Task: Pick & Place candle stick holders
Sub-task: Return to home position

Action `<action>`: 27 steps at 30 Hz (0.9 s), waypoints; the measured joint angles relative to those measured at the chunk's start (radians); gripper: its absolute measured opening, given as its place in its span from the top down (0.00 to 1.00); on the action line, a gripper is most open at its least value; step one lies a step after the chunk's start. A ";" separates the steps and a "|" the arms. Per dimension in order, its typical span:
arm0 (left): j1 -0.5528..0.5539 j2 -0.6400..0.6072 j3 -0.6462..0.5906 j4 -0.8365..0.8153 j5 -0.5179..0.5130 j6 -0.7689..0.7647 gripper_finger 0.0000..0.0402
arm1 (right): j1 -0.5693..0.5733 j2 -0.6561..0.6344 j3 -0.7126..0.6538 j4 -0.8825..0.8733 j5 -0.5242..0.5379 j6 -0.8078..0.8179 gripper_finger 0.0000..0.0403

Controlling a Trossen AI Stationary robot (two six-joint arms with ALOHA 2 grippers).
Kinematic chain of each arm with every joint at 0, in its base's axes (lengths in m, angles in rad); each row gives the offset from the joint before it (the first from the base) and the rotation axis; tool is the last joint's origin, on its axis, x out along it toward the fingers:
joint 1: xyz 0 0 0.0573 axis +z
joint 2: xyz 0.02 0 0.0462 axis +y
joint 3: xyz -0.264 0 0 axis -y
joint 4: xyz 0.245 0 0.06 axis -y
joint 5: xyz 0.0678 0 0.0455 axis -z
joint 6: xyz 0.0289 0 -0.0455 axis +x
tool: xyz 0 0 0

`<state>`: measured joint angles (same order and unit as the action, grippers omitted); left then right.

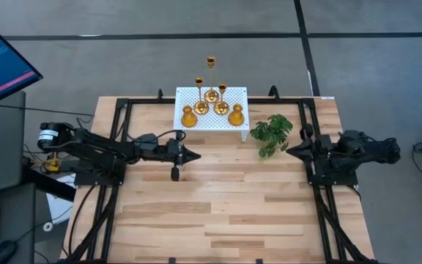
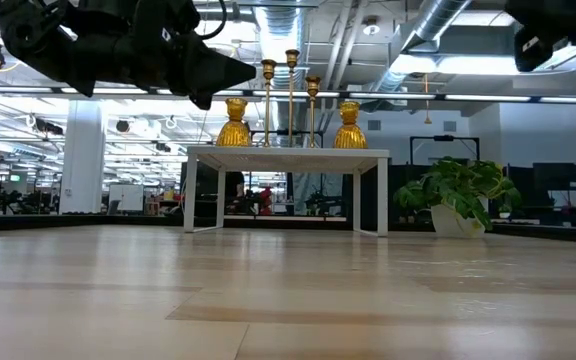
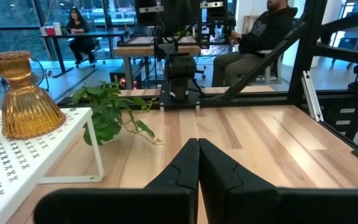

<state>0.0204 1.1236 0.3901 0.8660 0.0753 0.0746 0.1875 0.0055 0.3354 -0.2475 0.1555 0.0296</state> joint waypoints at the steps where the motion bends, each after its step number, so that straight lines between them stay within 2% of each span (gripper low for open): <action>1: 0.000 0.000 0.000 0.002 0.000 0.000 0.99 | 0.000 0.001 -0.014 0.021 0.000 0.000 1.00; 13: 0.000 0.000 0.000 0.008 0.000 0.000 0.99 | 0.000 -0.002 -0.212 0.093 0.001 0.006 1.00; 18: 0.000 0.000 0.000 0.010 0.000 0.000 0.99 | 0.000 -0.003 -0.285 0.179 0.002 -0.004 1.00; 22: 0.000 0.000 0.000 0.010 0.000 0.000 0.99 | 0.000 0.001 -0.323 0.272 -0.021 -0.057 1.00; 27: 0.000 0.000 0.000 0.010 0.000 0.000 0.99 | 0.000 -0.002 -0.324 0.274 -0.026 -0.093 1.00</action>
<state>0.0200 1.1233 0.3901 0.8764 0.0753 0.0742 0.1875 0.0036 0.0113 0.0265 0.1299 -0.0635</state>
